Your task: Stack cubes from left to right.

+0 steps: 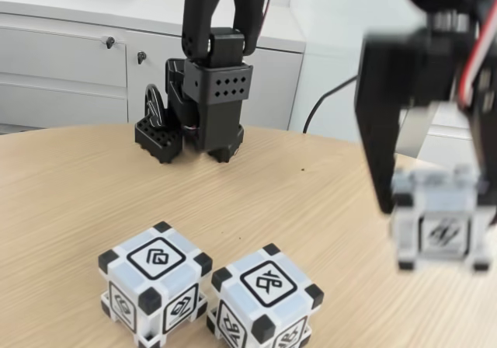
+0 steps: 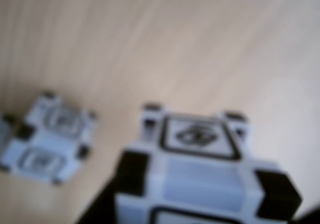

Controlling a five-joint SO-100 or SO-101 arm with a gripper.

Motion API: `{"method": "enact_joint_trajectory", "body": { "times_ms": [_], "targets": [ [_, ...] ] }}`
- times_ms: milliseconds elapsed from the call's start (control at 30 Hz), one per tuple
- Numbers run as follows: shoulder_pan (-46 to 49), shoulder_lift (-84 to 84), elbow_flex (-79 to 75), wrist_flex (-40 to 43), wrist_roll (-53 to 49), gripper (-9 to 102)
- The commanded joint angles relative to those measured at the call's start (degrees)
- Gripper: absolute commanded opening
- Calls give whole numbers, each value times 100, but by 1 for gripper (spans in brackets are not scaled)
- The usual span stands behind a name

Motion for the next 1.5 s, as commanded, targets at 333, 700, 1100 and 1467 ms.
{"method": "enact_joint_trajectory", "body": {
  "times_ms": [333, 700, 1100, 1467],
  "targets": [
    [1151, 1749, -18, 18, 387, 20],
    [2830, 1644, -9, 18, 1169, 20],
    [3560, 1679, 1143, 18, 800, 21],
    [3568, 1758, 2162, 26, 466, 21]
  ]
}}
